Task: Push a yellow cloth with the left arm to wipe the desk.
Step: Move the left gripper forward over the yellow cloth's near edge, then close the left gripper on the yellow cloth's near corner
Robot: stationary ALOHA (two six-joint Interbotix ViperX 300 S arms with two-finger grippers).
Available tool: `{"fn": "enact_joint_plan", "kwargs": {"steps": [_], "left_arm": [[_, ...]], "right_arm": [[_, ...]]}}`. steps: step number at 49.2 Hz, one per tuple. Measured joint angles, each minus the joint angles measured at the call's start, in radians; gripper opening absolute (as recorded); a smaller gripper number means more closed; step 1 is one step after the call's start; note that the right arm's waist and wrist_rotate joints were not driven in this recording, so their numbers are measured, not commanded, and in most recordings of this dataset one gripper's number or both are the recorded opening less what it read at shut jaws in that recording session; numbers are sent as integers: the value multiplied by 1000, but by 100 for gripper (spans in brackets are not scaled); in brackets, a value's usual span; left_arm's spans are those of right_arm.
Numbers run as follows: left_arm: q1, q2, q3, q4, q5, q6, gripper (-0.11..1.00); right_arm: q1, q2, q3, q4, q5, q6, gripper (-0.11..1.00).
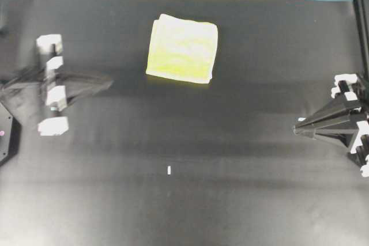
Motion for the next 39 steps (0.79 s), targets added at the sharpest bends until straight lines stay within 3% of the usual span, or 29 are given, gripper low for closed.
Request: {"fn": "enact_joint_plan", "kwargs": {"steps": [7,9,13,20,24,39], "left_arm": [[38,166,-92,0,-9,0,1],[44,221,-124,0,-9,0,6],[58,331,-196,0,-9,0,25],[104,500,-322,0,15,-3,69],[135,577,-376,0,32,-2,86],[235,825,-531,0,109,2,87]], "right_arm": [[0,2,2,-2,9,0,0],[0,2,2,0,9,2,0],[0,2,3,0,11,0,0],[0,2,9,0,11,2,0],[0,2,12,2,15,0,0],[0,-2,17,6,26,0,0]]}}
